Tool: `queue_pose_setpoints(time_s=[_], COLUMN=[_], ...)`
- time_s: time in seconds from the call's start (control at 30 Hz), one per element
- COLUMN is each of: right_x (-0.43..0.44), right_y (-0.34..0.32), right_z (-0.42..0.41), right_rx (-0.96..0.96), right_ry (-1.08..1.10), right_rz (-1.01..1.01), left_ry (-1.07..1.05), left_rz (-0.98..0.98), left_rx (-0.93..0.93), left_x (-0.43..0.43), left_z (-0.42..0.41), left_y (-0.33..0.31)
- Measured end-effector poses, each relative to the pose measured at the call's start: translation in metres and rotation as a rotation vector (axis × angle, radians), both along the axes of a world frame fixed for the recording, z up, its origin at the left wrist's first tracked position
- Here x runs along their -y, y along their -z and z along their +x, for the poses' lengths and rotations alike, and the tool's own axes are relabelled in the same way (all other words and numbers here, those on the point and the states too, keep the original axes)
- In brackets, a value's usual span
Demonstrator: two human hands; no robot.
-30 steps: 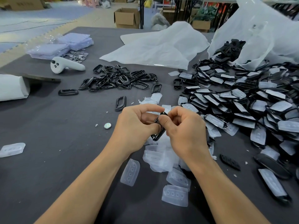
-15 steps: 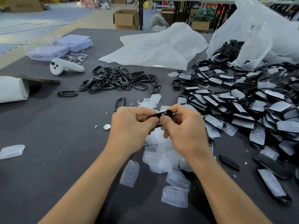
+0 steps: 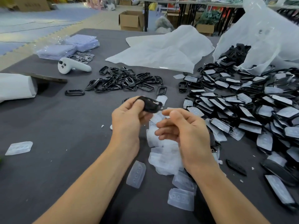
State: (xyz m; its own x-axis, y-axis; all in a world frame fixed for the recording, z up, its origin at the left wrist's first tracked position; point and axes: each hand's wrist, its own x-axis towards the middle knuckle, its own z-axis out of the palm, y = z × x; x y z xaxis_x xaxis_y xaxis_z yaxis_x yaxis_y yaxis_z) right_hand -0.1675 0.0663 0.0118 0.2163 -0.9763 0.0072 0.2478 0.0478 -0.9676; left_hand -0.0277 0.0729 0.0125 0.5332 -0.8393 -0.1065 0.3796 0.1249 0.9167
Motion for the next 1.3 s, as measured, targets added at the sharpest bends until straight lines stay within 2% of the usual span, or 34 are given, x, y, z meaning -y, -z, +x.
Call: queue_pose_setpoints(time_s=[0.07, 0.2, 0.37, 0.6, 0.73, 0.9, 0.97, 1.13, 1.23, 1.3], right_x=[0.003, 0.003, 0.001, 0.019, 0.017, 0.019, 0.02, 0.015, 0.016, 0.017], right_y=[0.0, 0.004, 0.004, 0.01, 0.016, 0.012, 0.011, 0.007, 0.004, 0.003], right_z=[-0.006, -0.008, 0.001, 0.033, 0.029, 0.025, 0.025, 0.021, 0.019, 0.019], right_rx=[-0.113, -0.535, -0.866, -1.321, -1.226, -1.32, -1.275, -0.715, -0.323, -0.151], right_ry=[0.067, 0.19, 0.159, 0.036, 0.106, 0.139, 0.182, 0.324, 0.163, 0.08], right_rz=[-0.097, -0.318, -0.437, -0.536, -0.601, -0.572, -0.561, -0.395, -0.158, -0.053], left_ry=[-0.083, -0.201, -0.229, -0.186, -0.188, -0.147, -0.137, -0.097, -0.05, -0.01], left_rz=[0.009, 0.027, 0.07, 0.05, 0.067, 0.057, 0.067, 0.086, 0.094, 0.099], left_rx=[-0.113, -0.178, -0.105, 0.109, 0.183, 0.206, 0.217, 0.255, 0.294, 0.303], left_x=[0.005, 0.008, 0.01, 0.013, 0.015, 0.017, 0.016, 0.016, 0.016, 0.014], left_z=[0.018, 0.046, 0.048, 0.044, 0.045, 0.04, 0.038, 0.034, 0.029, 0.026], left_y=[-0.003, -0.003, 0.003, 0.007, 0.007, 0.007, 0.009, 0.013, 0.014, 0.013])
